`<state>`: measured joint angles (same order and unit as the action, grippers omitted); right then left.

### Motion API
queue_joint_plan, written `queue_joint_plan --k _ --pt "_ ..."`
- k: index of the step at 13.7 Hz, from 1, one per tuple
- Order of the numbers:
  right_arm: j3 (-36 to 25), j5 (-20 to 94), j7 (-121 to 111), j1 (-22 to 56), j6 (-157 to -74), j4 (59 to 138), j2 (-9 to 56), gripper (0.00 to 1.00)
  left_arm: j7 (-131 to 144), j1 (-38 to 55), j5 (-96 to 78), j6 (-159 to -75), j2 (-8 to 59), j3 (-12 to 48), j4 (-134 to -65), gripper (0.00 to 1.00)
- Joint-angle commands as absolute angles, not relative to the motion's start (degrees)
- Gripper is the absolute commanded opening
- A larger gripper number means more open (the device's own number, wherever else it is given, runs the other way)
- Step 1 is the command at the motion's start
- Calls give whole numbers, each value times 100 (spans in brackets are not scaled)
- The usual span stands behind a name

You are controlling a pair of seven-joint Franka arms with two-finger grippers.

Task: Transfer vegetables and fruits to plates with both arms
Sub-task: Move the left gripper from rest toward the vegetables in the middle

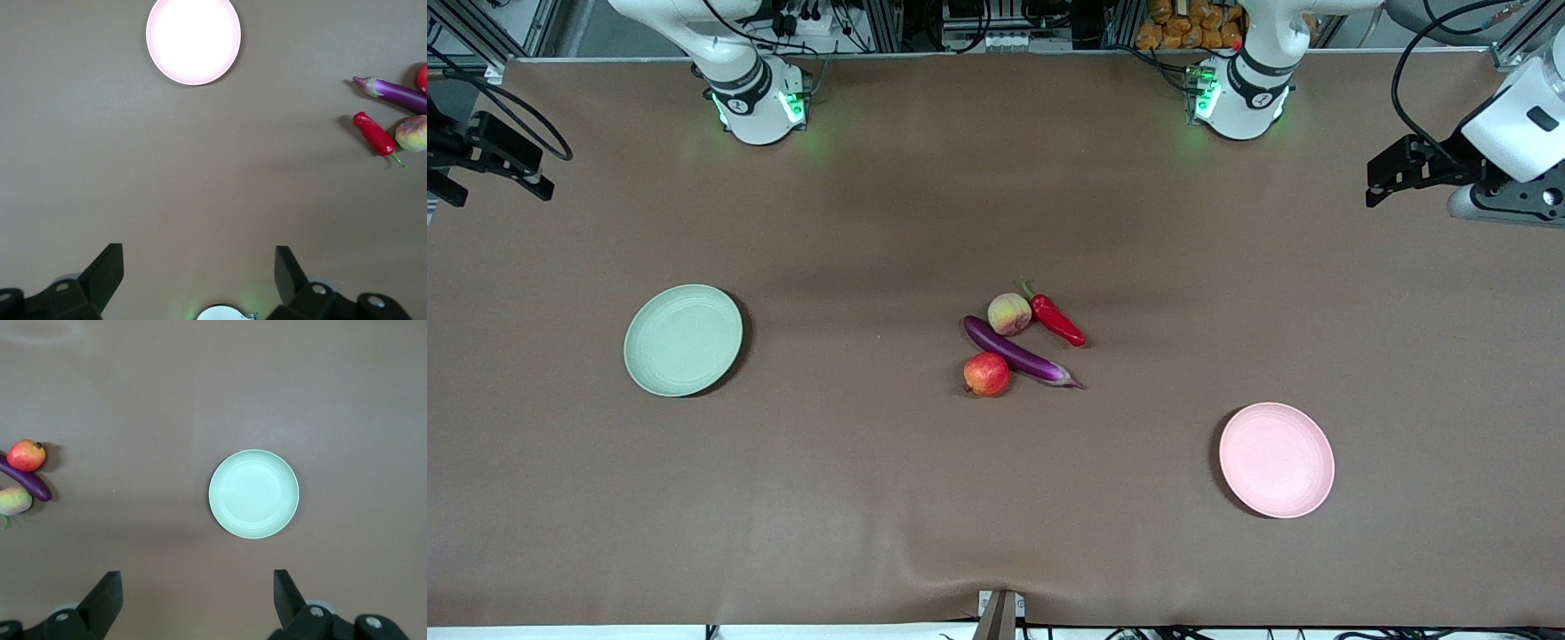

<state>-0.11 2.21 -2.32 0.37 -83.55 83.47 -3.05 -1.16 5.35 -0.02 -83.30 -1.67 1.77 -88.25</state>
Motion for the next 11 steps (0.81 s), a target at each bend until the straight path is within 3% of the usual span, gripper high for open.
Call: queue_joint_plan --k 1,11 --pt "61 237 -202 -88 -8559 8271 -273 100 -175 458 -79 -8262 -158 185 -8728 100" --pt "62 123 -202 -61 -8569 8253 -203 100 0 492 -342 -8455 -26 193 -8736 100"
